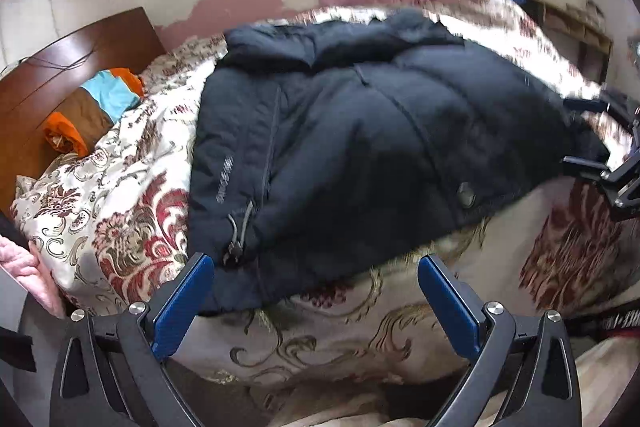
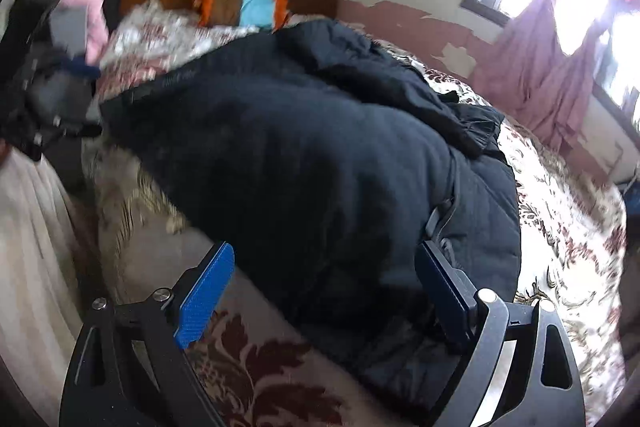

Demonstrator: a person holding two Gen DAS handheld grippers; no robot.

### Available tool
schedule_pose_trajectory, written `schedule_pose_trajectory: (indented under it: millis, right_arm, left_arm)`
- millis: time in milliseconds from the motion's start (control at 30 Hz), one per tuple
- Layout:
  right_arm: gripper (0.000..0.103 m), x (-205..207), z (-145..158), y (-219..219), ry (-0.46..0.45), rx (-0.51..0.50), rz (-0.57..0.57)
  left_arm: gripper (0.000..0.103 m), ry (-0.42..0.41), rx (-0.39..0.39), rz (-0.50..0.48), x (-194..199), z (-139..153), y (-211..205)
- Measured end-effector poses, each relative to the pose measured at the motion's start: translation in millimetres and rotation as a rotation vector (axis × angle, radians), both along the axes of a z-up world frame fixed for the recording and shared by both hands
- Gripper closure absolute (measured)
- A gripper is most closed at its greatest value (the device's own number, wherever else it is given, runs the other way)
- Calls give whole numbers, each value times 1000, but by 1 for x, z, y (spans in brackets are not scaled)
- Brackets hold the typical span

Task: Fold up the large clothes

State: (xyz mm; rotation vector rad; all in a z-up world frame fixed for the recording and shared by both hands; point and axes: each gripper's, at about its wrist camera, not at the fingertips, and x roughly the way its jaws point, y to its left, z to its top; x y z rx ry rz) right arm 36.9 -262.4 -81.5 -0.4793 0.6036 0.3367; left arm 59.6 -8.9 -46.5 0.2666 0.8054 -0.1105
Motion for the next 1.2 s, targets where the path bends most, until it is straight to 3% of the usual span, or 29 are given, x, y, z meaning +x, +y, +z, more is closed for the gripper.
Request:
schedule_pose_trajectory:
  millis: [167,333,500,733,1033,1200]
  right_arm:
    - [15,-4,-26,14,-54,-217,-49]
    - [7,-15,-36,28,-162,-320,-47]
    - [6,-19,-30,34,-230,-327,-48]
    - [6,-3,0,29,-229,-210,-62]
    - [6,61,71,1,-17,127,-14]
    - [6,104,91,-10,118,288,-1]
  left_arm:
    - [0,118,172,54,17,-29,-11]
    - [0,116,146,34,21,-24,-14]
    - [0,114,129,6,18,-24,-16]
    - [0,103,178,-32,12,-26,-25]
    - [0,133,218,6,36,-29,-25]
    - [0,97,167,35,44,-18,-19]
